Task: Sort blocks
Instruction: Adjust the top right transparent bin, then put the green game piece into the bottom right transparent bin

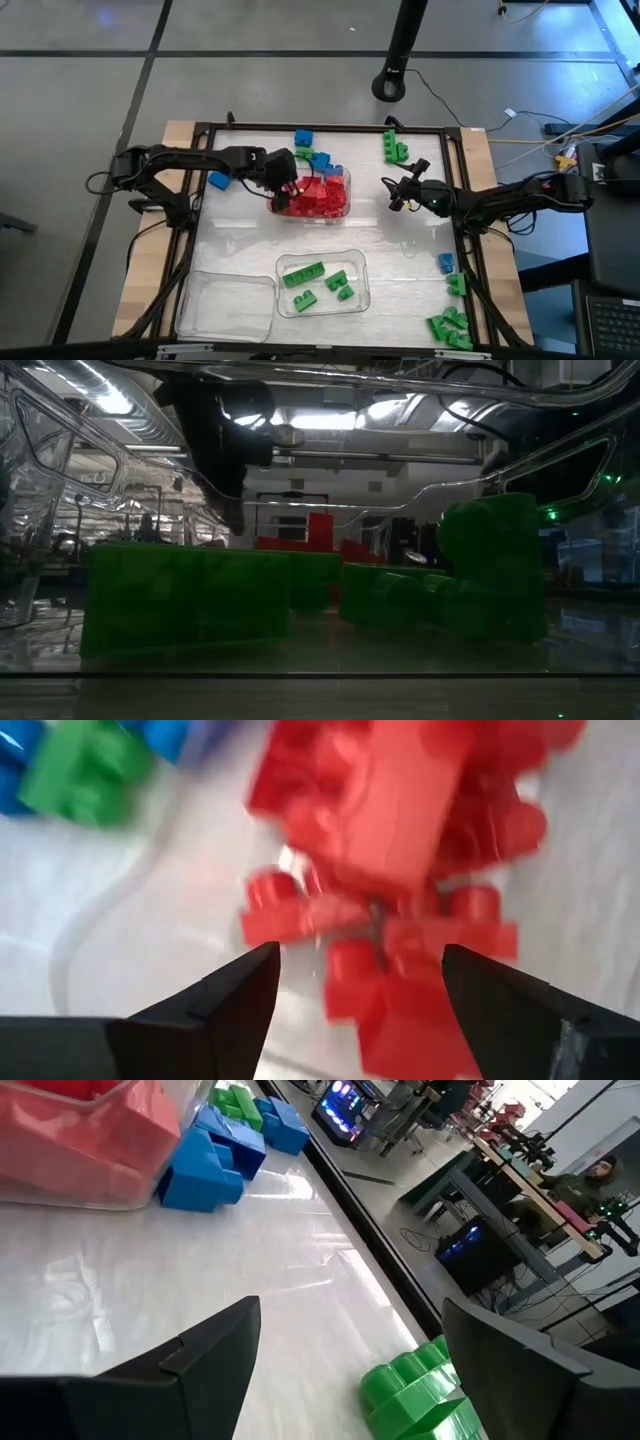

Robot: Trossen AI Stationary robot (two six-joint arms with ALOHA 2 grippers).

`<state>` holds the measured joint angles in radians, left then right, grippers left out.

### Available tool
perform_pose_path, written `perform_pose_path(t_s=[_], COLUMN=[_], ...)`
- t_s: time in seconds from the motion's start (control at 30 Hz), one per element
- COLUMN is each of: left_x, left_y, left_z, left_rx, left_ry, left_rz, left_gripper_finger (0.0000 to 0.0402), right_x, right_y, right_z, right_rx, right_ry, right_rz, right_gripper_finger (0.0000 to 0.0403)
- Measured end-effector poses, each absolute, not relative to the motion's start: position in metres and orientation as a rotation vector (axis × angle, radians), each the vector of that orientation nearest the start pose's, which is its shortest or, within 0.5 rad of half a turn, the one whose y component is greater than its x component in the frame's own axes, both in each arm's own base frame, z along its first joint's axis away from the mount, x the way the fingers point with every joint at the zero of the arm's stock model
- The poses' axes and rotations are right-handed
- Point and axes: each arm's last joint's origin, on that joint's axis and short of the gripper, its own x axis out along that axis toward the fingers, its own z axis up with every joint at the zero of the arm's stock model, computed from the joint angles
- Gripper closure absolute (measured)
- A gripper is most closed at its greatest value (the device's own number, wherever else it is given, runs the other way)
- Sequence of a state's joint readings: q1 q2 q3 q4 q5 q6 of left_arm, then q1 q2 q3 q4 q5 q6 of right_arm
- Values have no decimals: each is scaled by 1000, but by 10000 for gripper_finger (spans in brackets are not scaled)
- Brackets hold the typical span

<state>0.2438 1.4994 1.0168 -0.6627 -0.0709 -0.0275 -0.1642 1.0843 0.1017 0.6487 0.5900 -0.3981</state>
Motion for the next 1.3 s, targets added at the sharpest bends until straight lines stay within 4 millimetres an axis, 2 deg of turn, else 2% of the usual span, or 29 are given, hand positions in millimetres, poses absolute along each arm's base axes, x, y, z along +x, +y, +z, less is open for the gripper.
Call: perform_pose_path(t_s=[0.3, 0.73, 0.97, 1.1, 1.2, 1.3], left_x=[264, 237, 221, 222, 234, 251], left_y=[57, 6, -10, -7, 2, 22], left_z=[213, 210, 215, 228, 254, 284], left_rx=[-186, -261, -275, -302, -310, -259], left_ry=[1306, 1620, 1752, 1681, 1511, 1263], left_rz=[310, 397, 465, 456, 404, 389], left_gripper_finger=[133, 133, 133, 133, 133, 133], right_x=[164, 163, 162, 163, 162, 162], right_y=[-43, -43, -43, -43, -43, -43], right_z=[135, 132, 132, 132, 131, 131], right_rx=[-451, -460, -462, -462, -462, -462], right_ry=[491, 528, 535, 536, 537, 536], right_rz=[-669, -660, -658, -658, -658, -658], right_gripper_finger=[91, 91, 91, 91, 91, 91])
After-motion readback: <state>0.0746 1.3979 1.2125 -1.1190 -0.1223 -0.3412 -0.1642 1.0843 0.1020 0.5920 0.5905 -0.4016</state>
